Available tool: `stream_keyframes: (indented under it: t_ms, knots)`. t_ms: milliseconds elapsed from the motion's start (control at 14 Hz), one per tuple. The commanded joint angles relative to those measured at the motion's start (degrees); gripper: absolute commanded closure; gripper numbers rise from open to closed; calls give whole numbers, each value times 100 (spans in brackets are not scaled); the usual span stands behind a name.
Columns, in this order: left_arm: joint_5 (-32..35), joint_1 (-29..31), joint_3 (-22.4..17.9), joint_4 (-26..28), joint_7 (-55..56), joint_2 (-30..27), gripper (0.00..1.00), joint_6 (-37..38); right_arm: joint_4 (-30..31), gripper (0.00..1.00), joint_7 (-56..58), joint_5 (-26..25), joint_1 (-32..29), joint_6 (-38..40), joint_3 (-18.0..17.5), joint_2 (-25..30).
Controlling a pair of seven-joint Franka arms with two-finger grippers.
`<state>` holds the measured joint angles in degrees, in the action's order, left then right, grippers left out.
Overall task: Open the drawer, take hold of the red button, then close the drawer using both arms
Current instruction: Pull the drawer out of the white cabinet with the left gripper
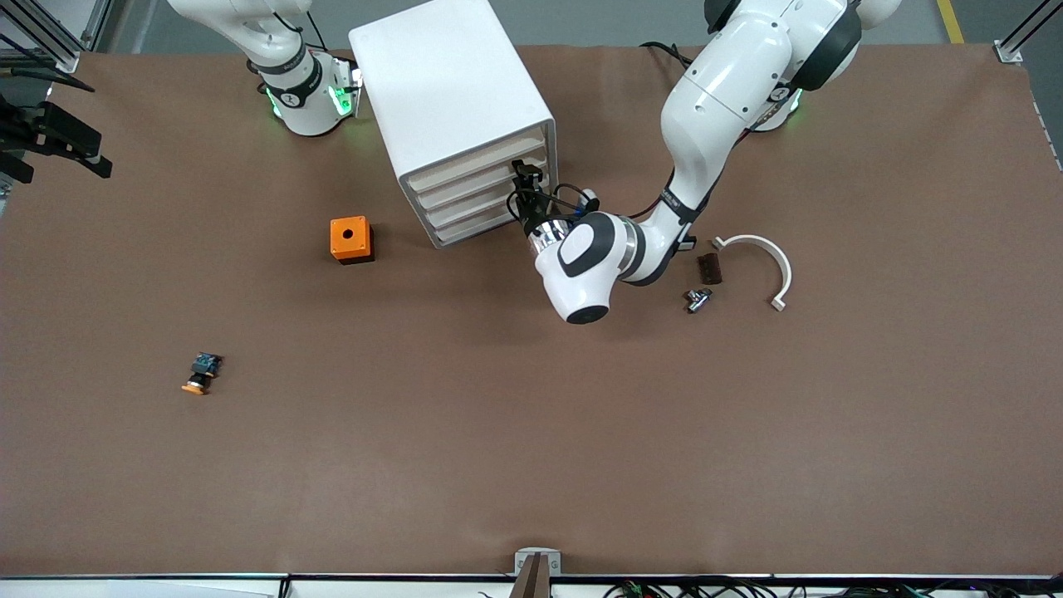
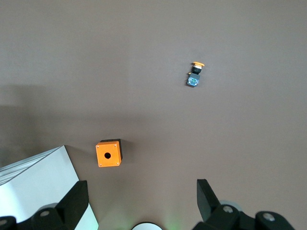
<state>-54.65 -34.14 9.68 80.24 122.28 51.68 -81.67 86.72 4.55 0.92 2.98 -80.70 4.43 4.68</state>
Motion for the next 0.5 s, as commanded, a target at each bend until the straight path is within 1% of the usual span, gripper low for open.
stream_keyframes:
  t_ms: [0, 214, 429]
  knots:
    - [-107, 31, 25, 18, 68, -9, 81, 72, 46, 0, -94, 13, 54, -42, 5, 120]
    - [-107, 83, 25, 9, 86, -9, 88, 72, 29, 0, -94, 14, 63, -86, 5, 94]
    - [-107, 302, 16, 0, 95, -9, 89, 72, 2, 0, -86, 14, 63, -77, 5, 15]
